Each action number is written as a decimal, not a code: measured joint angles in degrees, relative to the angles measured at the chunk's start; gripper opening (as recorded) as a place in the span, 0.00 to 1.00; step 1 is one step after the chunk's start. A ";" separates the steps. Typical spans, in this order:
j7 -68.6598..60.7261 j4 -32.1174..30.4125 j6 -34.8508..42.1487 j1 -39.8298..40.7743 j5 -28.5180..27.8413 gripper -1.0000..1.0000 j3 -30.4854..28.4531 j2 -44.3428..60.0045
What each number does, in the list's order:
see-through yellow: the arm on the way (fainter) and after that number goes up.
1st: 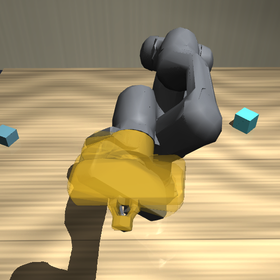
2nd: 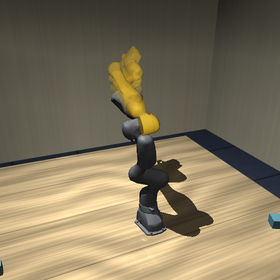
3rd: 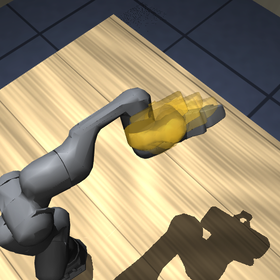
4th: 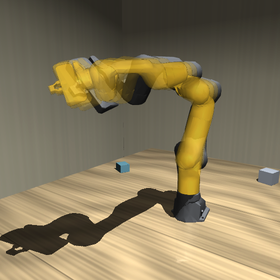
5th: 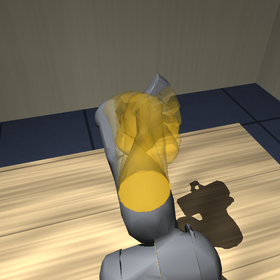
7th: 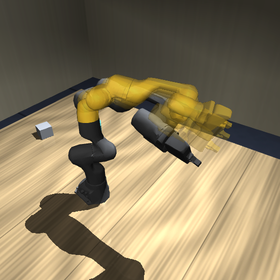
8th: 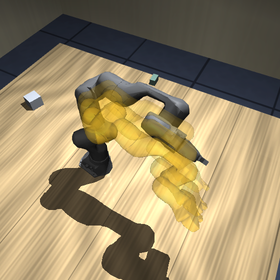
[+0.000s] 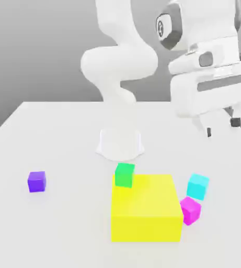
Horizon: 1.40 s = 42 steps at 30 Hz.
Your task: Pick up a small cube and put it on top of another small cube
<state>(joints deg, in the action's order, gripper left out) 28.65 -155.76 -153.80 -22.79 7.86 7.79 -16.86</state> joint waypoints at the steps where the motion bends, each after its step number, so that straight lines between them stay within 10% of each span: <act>1: -0.69 -1.36 -1.26 -1.09 0.07 0.50 0.78 1.63; 9: -1.05 -10.97 -11.89 -6.79 -6.04 0.50 6.71 15.04; 16: 7.41 -8.98 -23.48 -15.90 -18.15 0.50 -5.06 29.42; 17: 7.83 -8.75 -24.54 -16.87 -18.65 0.00 -6.14 30.70; 23: 8.17 -8.64 -25.06 -17.43 -19.00 0.00 -6.73 31.34; 31: 0.48 -11.20 -13.75 -13.26 -8.60 0.00 0.18 17.46; 42: -26.11 -13.13 5.78 -6.09 -10.28 0.00 -13.29 -3.91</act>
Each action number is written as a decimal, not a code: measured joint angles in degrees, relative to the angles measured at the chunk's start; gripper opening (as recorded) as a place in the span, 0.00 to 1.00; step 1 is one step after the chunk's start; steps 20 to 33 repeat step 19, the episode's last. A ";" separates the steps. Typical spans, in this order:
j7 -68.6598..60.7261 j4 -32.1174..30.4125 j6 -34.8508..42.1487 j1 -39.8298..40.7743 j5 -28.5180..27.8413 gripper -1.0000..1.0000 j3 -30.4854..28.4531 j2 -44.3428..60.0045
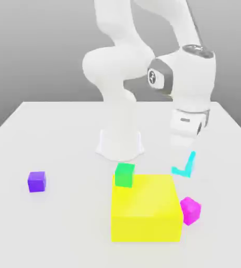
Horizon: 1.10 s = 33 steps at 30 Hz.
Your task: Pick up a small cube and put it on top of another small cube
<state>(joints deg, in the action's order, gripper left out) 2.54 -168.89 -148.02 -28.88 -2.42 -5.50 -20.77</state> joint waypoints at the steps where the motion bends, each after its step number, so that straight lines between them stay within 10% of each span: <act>1: -2.27 -0.14 1.79 1.21 -1.04 0.00 -1.23 -1.94; 9: -19.30 -1.24 15.35 11.89 -9.84 0.00 -9.65 -16.87; 15: -20.85 -4.13 3.87 12.85 -11.99 0.00 -12.05 -8.23; 16: -20.84 -4.56 1.90 12.88 -12.16 1.00 -12.26 -6.69; 33: -20.84 -4.56 1.90 12.88 -12.16 1.00 -12.26 -6.69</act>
